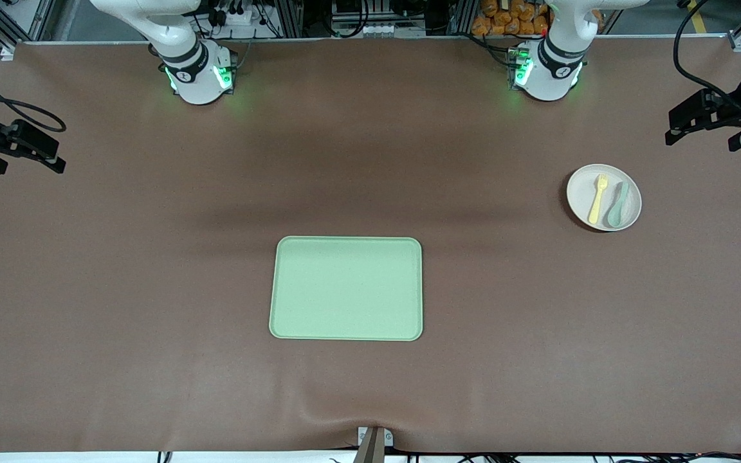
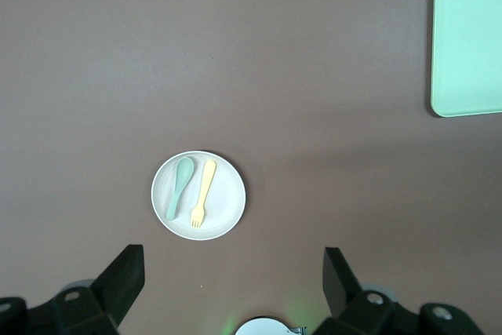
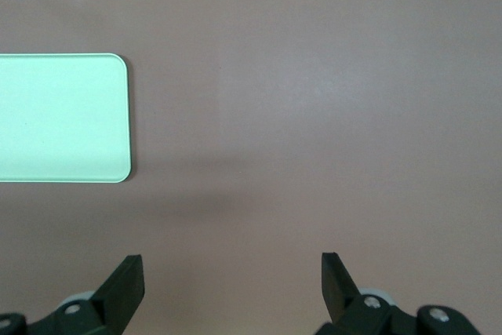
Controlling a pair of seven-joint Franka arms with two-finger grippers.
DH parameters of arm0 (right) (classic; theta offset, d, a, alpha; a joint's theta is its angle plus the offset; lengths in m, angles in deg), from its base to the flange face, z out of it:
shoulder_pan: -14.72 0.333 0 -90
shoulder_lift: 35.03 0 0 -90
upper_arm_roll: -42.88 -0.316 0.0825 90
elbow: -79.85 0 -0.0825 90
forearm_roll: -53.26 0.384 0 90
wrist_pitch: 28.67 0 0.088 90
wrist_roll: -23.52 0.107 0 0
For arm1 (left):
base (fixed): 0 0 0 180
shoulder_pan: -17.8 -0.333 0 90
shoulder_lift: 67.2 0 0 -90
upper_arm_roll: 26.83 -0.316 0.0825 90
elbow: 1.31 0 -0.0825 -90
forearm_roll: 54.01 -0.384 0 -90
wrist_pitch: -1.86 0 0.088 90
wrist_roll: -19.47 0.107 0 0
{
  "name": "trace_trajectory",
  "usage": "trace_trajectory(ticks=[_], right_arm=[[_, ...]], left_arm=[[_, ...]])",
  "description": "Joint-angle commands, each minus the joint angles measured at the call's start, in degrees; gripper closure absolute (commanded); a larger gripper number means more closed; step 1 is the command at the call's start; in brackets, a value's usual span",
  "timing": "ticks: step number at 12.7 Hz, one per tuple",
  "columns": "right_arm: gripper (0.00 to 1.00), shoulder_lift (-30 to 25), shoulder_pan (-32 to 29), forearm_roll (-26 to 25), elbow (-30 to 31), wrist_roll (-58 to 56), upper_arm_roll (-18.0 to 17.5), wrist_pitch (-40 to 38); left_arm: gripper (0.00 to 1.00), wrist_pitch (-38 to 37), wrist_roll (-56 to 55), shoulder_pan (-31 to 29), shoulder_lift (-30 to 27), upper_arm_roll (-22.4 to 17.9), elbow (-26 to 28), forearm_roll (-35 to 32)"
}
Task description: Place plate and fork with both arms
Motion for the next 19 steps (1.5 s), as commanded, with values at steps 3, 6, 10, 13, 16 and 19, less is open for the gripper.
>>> trace_trajectory(ticks=[3,6,10,13,16,19], right_arm=[[0.00,-0.9,0.2,0.8,0.8,-0.8,0.6,-0.1],[0.00,-0.9,0.3,0.8,0.8,-0.8,0.6,-0.1],[0.00,-0.9,0.4,0.8,0.8,-0.8,0.6,-0.1],[0.00,-0.9,0.4,0.8,0.8,-0.8,0.6,-0.1],[0.00,-0.9,0.4,0.8,0.8,-0.8,0.6,-0.1],[0.00,-0.9,0.5,0.8,0.8,-0.8,0.6,-0.1]], left_arm=[[0.00,0.0,1.0,-0.1,-0.2,0.3,-0.6,-0.2],[0.00,0.0,1.0,-0.1,-0.3,0.3,-0.6,-0.2],[0.00,0.0,1.0,-0.1,-0.3,0.3,-0.4,-0.2],[0.00,0.0,1.0,-0.1,-0.4,0.3,-0.4,-0.2],[0.00,-0.1,1.0,-0.1,-0.4,0.3,-0.2,-0.2],[0.00,-0.4,1.0,-0.4,-0.5,0.3,0.3,-0.1]])
